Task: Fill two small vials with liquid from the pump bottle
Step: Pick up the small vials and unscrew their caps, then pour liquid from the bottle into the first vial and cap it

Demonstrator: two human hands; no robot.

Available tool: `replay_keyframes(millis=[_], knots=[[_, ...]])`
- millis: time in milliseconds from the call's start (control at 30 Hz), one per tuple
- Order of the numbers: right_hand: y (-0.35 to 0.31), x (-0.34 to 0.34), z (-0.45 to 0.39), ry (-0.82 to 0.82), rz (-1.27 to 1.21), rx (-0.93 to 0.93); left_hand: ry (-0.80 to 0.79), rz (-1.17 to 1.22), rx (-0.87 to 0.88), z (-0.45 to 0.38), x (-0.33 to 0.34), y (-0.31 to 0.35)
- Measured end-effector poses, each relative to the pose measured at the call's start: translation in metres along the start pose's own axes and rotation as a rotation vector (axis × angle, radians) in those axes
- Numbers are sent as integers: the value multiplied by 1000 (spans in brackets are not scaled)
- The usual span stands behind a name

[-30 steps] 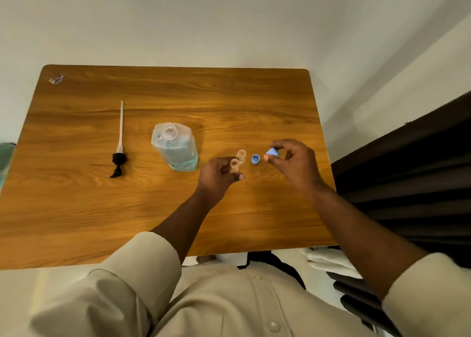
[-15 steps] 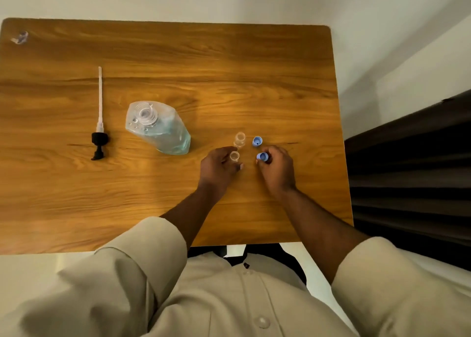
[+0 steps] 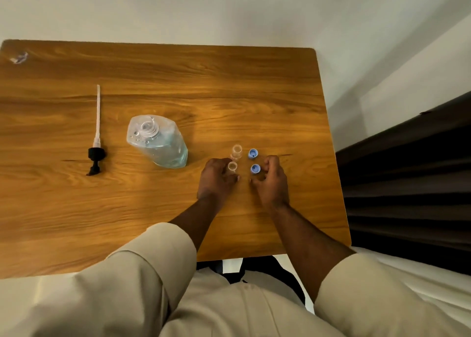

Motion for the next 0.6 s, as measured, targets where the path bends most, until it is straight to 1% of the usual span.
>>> replay_keyframes(millis=[100, 200, 333, 467, 600], knots=[[2, -4, 15, 43, 1, 48, -28, -52, -51, 4, -3, 9], [-3, -9, 28, 82, 18, 37, 36, -4, -122, 19, -21, 8], [-19, -11, 45, 74, 95, -33, 103, 28, -184, 51, -46, -7], [-49, -17, 51, 44, 154, -216, 173, 55, -212, 70, -62, -5], [-60, -21, 47, 22, 216, -277, 125, 0, -169, 66, -50, 7]])
Point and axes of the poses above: each hand's wrist, its own z-axis away from the middle knuckle, its own x-axis out of the palm, y = z × x, the point moved 2 cm from there along -z, towards the middle knuckle, and after that the axes turned 15 degrees about -y, right-handed, at the moved point
